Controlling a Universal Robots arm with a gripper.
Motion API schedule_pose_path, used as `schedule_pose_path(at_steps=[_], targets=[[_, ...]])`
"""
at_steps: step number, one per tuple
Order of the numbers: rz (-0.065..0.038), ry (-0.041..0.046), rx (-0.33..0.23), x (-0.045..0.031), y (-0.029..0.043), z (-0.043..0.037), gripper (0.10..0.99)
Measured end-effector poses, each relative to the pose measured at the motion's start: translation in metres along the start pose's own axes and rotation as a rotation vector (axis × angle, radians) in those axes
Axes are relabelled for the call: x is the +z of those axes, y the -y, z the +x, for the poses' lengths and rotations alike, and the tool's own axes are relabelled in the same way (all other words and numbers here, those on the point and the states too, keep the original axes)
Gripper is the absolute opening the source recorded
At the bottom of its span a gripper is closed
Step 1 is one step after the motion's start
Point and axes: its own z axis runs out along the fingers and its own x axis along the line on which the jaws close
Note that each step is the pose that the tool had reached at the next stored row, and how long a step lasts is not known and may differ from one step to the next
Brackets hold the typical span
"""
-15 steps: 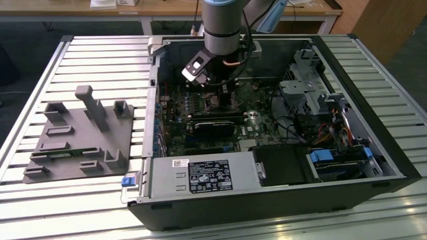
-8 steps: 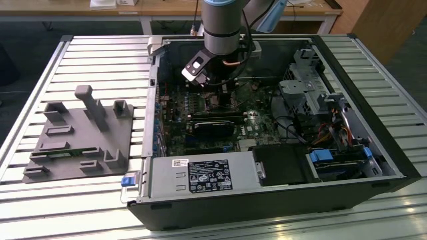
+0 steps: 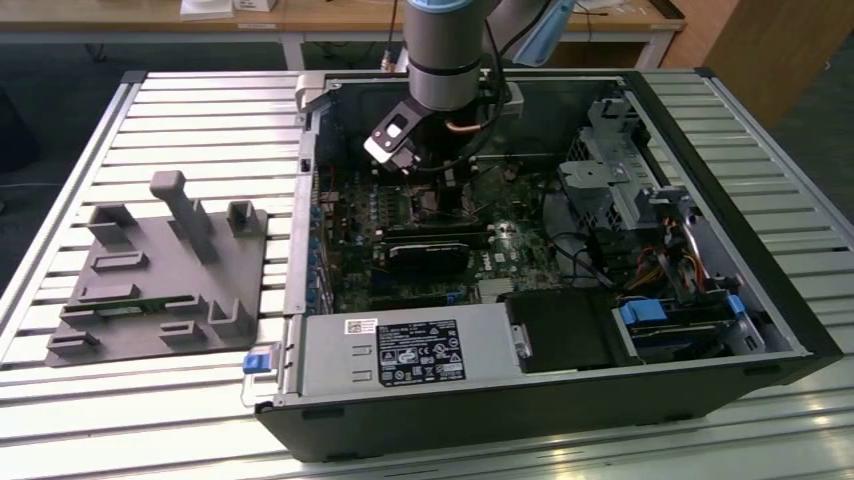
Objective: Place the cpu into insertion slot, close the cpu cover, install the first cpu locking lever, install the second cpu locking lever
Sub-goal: 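Place the cpu into insertion slot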
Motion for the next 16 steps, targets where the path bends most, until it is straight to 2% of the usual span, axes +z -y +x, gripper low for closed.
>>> schedule_pose_path(at_steps=[5, 11, 12, 13, 15, 16], targets=[[0.0, 0.0003, 0.0, -0.0037, -0.0002, -0.0001, 0.608], [0.0, 0.0004, 0.0, -0.0162, -0.001, -0.0002, 0.596], [0.0, 0.0004, 0.0, -0.0168, -0.0011, -0.0004, 0.529], [0.0, 0.0002, 0.0, -0.0169, -0.0011, -0.0008, 0.529], [0.001, 0.0002, 0.0, -0.017, -0.0011, -0.0013, 0.412], [0.001, 0.0003, 0.0, -0.017, -0.0011, -0.0015, 0.412]])
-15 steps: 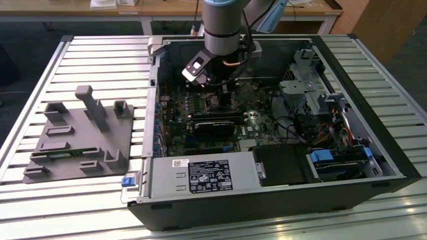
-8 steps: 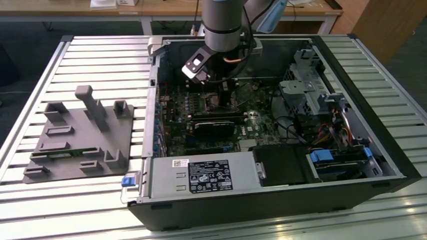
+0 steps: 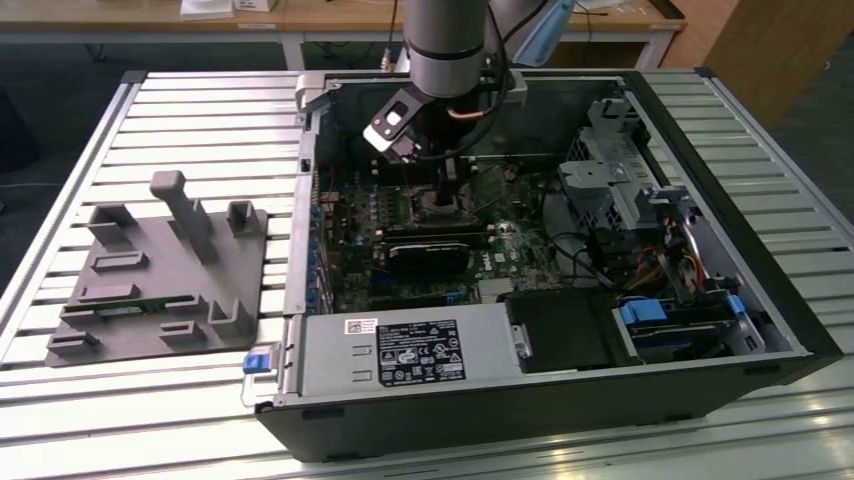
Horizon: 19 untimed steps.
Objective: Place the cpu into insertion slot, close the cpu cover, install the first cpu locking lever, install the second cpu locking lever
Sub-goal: 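Place the cpu into insertion slot, then close the cpu cover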
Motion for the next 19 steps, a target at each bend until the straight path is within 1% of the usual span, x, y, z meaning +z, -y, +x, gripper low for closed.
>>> schedule_pose_path(at_steps=[3, 4, 5, 6, 7, 19], targets=[[0.0, -0.0001, 0.0, -0.0002, 0.0, -0.0005, 0.235], [0.0, -0.0005, 0.0, -0.0003, 0.0, -0.0005, 0.235], [0.0, -0.0004, 0.0, -0.0005, 0.0, -0.0005, 0.176], [0.0, -0.0005, 0.0, -0.0007, -0.0001, -0.0006, 0.176], [0.0, -0.0003, 0.0, -0.0011, -0.0001, -0.0006, 0.114], [0.0, -0.0004, 0.0, -0.005, -0.0003, -0.0006, 0.114]])
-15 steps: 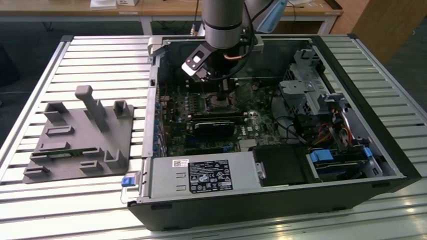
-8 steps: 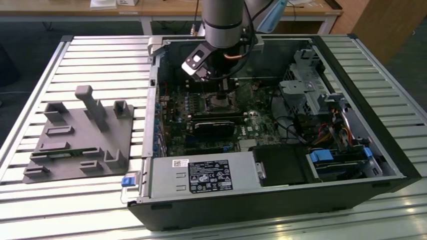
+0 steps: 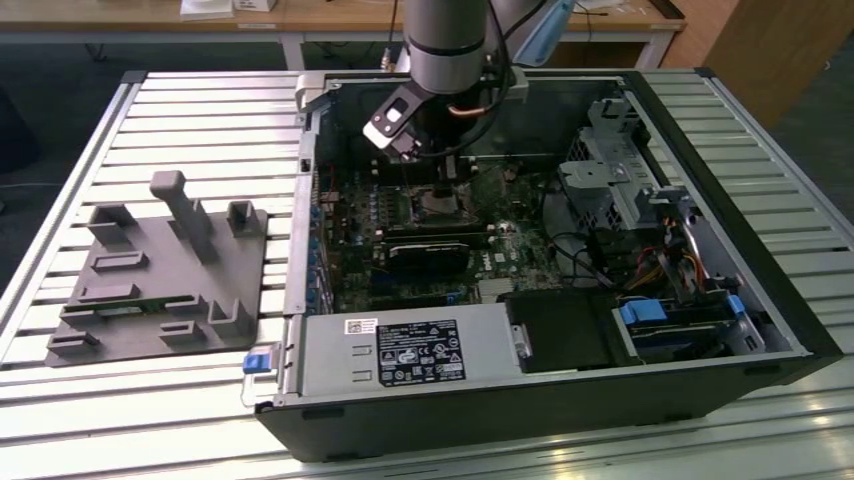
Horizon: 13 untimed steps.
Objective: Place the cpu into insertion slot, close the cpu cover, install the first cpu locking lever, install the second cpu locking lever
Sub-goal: 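Close the cpu cover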
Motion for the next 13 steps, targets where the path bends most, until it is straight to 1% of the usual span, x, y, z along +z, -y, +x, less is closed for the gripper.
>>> schedule_pose_path(at_steps=[3, 6, 13], targets=[[0.0, -0.0001, 0.0, -0.0021, -0.0002, 0.0, 0.114], [0.0, 0.0, 0.0, -0.0062, -0.0004, 0.0, 0.114], [0.0, -0.0001, 0.0, -0.0197, -0.0012, -0.0002, 0.114]])
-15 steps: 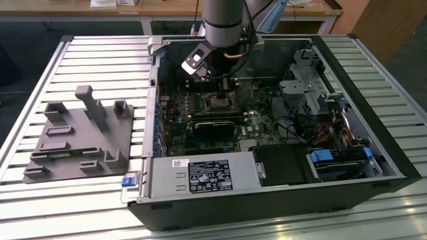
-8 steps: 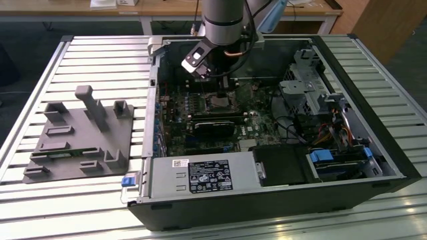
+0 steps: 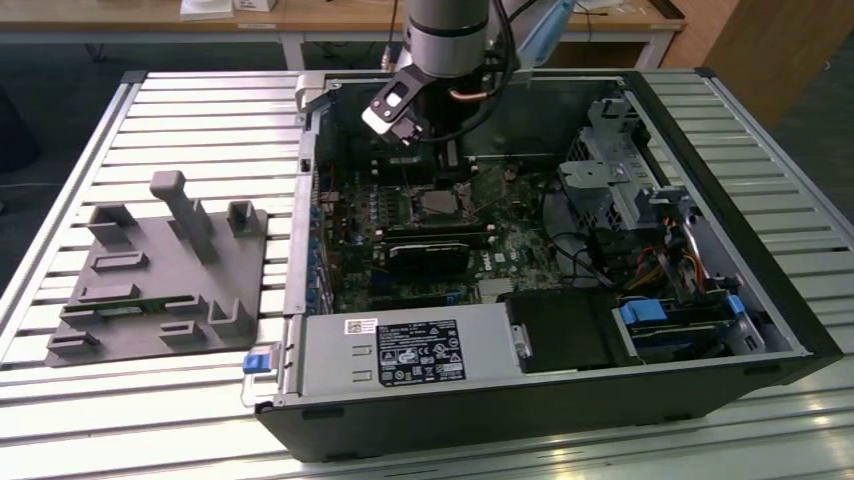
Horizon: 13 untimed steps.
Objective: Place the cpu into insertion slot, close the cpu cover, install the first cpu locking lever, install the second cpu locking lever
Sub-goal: 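Close the cpu cover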
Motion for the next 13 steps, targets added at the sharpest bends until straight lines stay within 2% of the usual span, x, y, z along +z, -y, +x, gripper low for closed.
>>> schedule_pose_path(at_steps=[4, 8, 13], targets=[[0.0, 0.0, 0.0, -0.0119, -0.0008, -0.0001, 0.114], [0.0, 0.0, 0.001, -0.0279, -0.0018, -0.0002, 0.114], [0.0, -0.001, 0.006, -0.0293, -0.0018, -0.007, 0.114]])
